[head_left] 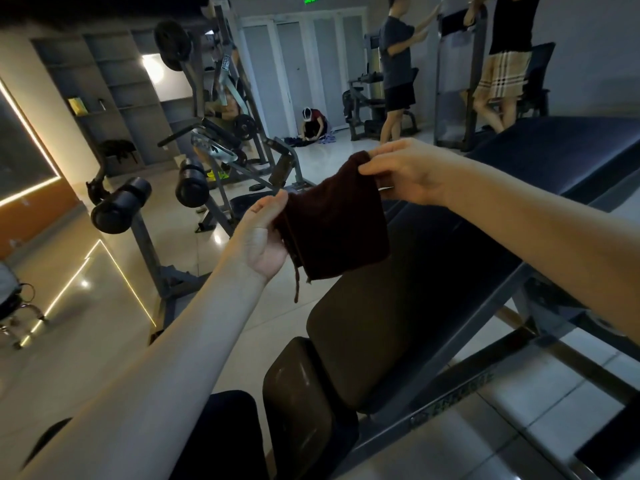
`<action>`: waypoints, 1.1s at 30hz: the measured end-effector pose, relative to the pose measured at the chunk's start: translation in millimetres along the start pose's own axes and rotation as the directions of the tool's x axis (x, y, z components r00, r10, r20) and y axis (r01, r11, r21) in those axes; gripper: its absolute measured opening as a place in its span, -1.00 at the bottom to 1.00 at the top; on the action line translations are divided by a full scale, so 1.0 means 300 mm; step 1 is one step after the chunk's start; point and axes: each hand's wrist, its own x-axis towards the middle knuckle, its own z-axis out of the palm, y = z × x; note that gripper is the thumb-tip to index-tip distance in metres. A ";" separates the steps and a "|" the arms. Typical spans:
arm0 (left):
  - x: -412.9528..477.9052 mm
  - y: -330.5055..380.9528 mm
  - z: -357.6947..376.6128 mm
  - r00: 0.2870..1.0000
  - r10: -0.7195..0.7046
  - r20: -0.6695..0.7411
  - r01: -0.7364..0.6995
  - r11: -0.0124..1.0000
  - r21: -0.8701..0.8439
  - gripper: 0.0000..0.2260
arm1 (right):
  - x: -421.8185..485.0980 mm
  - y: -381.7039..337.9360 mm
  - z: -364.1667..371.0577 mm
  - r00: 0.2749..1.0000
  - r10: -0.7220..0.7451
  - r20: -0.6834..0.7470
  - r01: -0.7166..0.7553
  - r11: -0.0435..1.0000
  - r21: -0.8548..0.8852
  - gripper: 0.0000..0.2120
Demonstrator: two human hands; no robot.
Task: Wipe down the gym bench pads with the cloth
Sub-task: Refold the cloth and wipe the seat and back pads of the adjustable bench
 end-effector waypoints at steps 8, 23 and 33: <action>-0.018 0.042 0.032 0.966 0.256 -0.033 -0.258 0.963 -0.073 -0.65 | -0.031 0.057 -0.038 0.948 -0.244 0.205 0.226 0.968 0.109 -0.52; -0.037 0.108 0.055 0.842 0.397 0.364 -0.539 0.637 0.552 0.04 | -0.016 0.040 -0.012 0.931 -0.265 0.249 0.316 0.929 -0.192 -0.16; -0.017 0.074 0.022 0.819 0.357 0.450 -0.504 0.073 0.861 -0.55 | -0.039 0.070 0.005 0.968 -0.250 0.033 0.246 0.912 -0.327 -0.48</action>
